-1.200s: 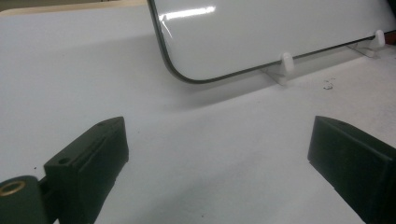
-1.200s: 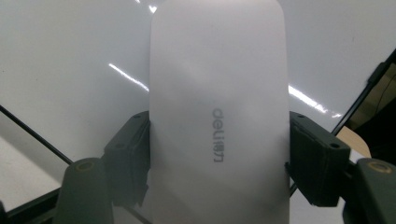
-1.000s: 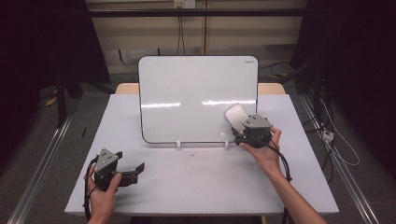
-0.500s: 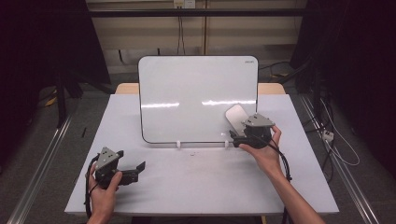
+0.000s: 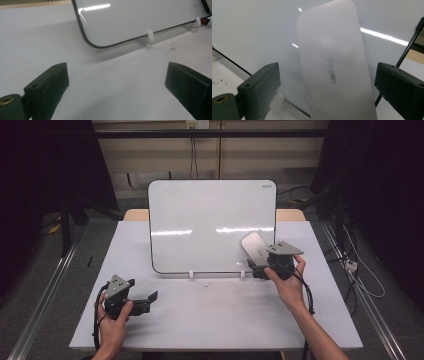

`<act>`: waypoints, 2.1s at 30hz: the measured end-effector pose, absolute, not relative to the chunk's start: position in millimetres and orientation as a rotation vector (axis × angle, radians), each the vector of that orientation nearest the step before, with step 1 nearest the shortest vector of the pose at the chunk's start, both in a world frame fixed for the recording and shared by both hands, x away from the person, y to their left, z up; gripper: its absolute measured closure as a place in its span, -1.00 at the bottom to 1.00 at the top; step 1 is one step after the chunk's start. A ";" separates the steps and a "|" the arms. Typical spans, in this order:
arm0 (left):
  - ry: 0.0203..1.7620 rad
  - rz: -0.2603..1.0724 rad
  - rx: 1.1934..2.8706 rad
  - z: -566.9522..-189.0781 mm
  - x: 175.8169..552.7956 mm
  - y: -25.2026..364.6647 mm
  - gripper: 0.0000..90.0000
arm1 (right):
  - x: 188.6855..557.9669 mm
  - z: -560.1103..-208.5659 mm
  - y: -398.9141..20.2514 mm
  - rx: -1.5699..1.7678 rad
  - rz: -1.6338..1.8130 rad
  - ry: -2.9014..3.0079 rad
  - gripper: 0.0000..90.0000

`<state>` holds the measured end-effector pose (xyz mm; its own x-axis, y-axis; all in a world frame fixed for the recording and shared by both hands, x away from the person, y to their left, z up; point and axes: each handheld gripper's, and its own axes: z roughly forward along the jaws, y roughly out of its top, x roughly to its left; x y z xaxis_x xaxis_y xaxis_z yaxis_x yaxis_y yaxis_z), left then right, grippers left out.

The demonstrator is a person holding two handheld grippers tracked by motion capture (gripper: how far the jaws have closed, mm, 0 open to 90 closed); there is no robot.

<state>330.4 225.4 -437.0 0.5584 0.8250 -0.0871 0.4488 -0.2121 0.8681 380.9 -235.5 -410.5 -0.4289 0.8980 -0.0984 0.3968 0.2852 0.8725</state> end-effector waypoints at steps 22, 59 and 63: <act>1.056 0.539 1.822 -431.1 331.3 225.7 -0.89 | 352.3 -417.9 -253.8 1.225 1.117 1.864 -0.86; 1.043 0.547 1.813 -430.2 328.3 224.4 -0.89 | 297.8 -440.8 -292.5 1.341 1.104 1.800 -0.85; 1.042 0.547 1.814 -430.0 327.7 224.3 -0.89 | 293.6 -446.8 -294.3 1.364 1.119 1.797 -0.84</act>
